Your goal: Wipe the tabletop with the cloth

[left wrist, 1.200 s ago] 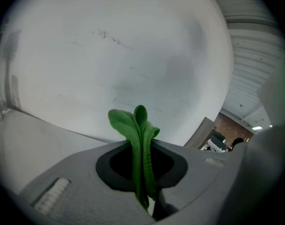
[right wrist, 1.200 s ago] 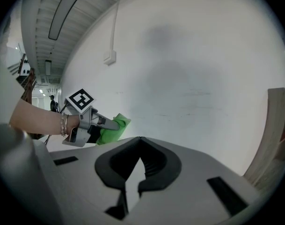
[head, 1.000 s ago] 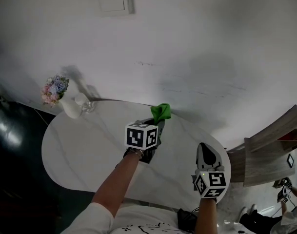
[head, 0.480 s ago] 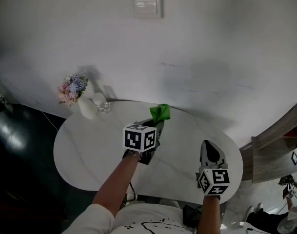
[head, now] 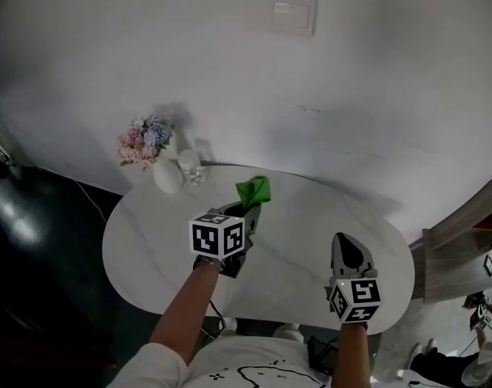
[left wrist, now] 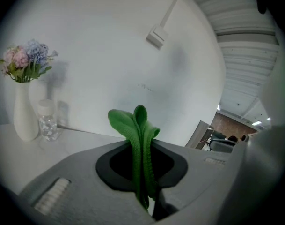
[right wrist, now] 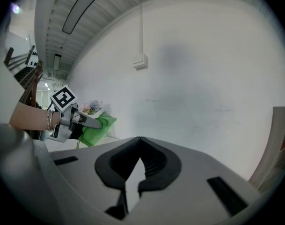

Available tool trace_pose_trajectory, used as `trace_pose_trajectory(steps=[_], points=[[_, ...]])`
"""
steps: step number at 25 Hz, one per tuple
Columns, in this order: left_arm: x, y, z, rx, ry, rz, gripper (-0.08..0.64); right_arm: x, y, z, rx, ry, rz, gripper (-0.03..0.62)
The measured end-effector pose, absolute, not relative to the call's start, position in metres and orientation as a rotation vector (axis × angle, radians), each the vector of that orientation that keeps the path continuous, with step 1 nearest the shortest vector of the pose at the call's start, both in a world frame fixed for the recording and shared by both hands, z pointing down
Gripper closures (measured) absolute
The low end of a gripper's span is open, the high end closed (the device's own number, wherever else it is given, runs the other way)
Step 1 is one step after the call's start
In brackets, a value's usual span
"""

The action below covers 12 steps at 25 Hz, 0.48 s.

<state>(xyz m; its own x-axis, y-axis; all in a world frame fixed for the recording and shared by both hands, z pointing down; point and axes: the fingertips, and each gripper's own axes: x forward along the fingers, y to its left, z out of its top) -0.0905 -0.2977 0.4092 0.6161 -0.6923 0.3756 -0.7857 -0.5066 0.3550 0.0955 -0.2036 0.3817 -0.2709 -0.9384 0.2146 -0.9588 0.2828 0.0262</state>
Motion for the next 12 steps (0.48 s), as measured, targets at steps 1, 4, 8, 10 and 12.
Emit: trace_pose_trajectory(steps=[1, 4, 8, 10, 12], points=[[-0.101, -0.297, 0.41, 2.346, -1.175, 0.254, 0.509, 0.088, -0.203, 0.382, 1.763, -2.36, 0.156, 0.597], [-0.132, -0.294, 0.411, 2.335, -1.203, 0.247, 0.509, 0.067, -0.202, 0.384, 1.748, -2.363, 0.155, 0.597], [-0.167, -0.29, 0.412, 2.322, -1.233, 0.238, 0.509, 0.038, -0.201, 0.383, 1.727, -2.373, 0.144, 0.597], [-0.184, -0.288, 0.414, 2.317, -1.242, 0.241, 0.509, 0.025, -0.201, 0.382, 1.727, -2.377, 0.143, 0.597], [-0.201, -0.286, 0.416, 2.311, -1.253, 0.25, 0.509, 0.013, -0.202, 0.382, 1.726, -2.38, 0.142, 0.597]])
